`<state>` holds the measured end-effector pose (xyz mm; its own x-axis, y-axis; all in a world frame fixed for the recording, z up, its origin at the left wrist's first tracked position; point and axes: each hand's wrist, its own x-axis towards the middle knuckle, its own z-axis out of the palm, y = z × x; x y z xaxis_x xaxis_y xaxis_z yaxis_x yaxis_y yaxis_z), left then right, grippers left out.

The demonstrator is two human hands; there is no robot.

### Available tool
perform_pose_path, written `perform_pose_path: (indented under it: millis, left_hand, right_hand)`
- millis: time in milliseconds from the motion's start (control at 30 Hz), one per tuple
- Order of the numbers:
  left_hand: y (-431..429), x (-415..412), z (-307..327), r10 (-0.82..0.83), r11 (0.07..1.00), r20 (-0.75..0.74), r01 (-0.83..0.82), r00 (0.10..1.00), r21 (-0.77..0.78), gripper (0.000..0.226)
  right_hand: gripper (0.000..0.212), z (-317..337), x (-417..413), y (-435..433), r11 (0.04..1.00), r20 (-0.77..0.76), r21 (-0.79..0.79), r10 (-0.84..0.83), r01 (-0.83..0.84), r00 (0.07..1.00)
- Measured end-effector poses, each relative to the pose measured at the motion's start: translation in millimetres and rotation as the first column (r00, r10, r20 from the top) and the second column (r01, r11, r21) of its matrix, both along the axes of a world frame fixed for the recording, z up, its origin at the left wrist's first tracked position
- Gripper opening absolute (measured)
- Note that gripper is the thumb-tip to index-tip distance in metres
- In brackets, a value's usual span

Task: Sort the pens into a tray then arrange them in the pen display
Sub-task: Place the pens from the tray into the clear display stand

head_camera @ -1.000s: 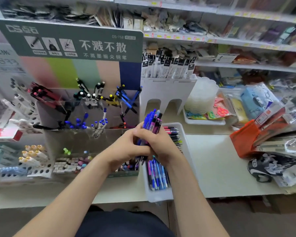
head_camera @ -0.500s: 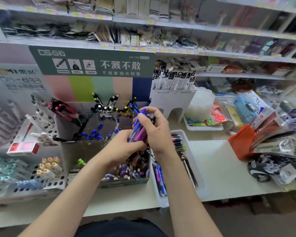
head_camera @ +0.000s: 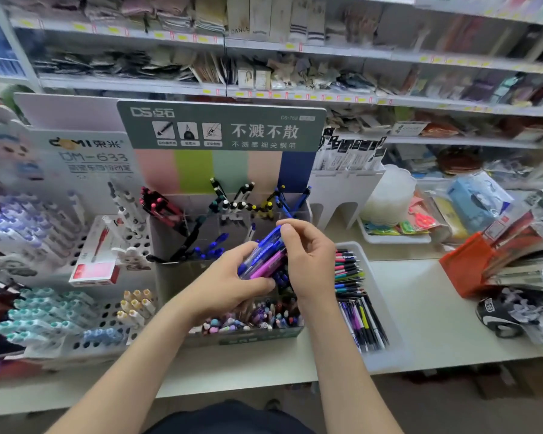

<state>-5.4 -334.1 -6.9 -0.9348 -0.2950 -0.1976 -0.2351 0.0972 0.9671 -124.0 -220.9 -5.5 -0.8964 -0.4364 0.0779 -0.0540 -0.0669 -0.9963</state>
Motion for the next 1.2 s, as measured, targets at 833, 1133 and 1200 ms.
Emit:
perform_pose_path:
  millis: [833, 1133, 1200]
  left_hand:
    - [-56, 61, -32, 0.649, 0.748, 0.036, -0.63, 0.76, -0.207, 0.015]
    - [-60, 74, -38, 0.715, 0.678, -0.048, -0.709, 0.697, -0.192, 0.013]
    - [-60, 74, -37, 0.701, 0.697, -0.049, -0.697, 0.712, -0.169, 0.013]
  right_hand:
    - [0.043, -33, 36, -97, 0.548, -0.494, 0.836, 0.746, 0.009, 0.446]
    - [0.045, -36, 35, -104, 0.675, -0.513, 0.728, 0.652, -0.12, 0.559]
    - [0.043, -31, 39, -102, 0.72, -0.535, 0.675, 0.63, -0.164, 0.563]
